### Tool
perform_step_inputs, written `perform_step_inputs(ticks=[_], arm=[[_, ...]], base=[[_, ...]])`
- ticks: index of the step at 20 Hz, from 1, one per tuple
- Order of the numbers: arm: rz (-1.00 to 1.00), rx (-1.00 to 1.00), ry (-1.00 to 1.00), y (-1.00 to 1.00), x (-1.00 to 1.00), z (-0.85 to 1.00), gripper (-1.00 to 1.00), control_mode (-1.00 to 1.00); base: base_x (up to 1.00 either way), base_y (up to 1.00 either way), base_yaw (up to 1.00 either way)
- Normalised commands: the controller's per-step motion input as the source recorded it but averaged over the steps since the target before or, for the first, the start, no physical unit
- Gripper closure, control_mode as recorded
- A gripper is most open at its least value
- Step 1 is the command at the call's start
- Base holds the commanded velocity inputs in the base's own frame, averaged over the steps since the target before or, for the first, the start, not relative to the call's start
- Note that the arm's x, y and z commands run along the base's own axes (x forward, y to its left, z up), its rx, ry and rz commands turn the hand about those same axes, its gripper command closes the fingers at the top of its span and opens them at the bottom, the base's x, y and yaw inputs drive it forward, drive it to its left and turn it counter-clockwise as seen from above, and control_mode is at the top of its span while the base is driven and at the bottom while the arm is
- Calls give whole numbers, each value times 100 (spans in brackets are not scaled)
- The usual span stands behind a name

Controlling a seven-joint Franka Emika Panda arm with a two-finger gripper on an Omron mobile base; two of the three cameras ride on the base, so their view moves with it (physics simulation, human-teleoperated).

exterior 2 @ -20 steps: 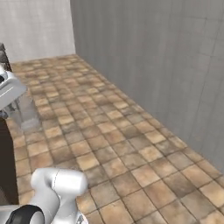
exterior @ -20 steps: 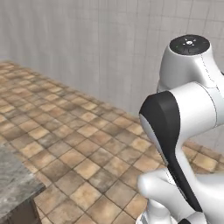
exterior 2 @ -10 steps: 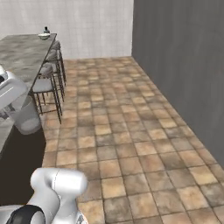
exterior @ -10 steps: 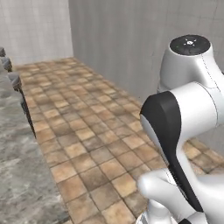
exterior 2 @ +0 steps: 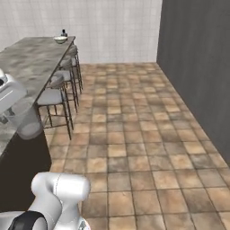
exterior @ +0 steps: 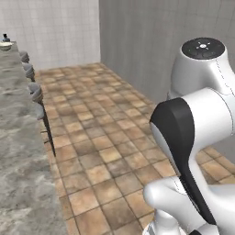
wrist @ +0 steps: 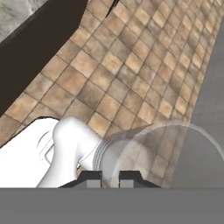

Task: There is a bowl on the dining counter. Grab a lemon wedge from the fridge and place it in the bowl. Then get the liquor bottle and glass cup from the cabinet and place them next to the bowl.

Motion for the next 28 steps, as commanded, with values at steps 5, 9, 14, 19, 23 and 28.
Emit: perform_step_inputs(ticks=[5,9,14,19,23,28], arm=[[0,0,0,0,0,0,100,100],[0,0,0,0,0,0,100,100],[0,0,0,0,0,0,100,100],[0,0,0,0,0,0,100,100],[0,0,0,0,0,0,100,100],[0,0,0,0,0,0,100,100]], base=[[100,-9,7],[100,-2,6],[100,-2,5],[100,-9,5],[100,-16,5],[100,-21,5]])
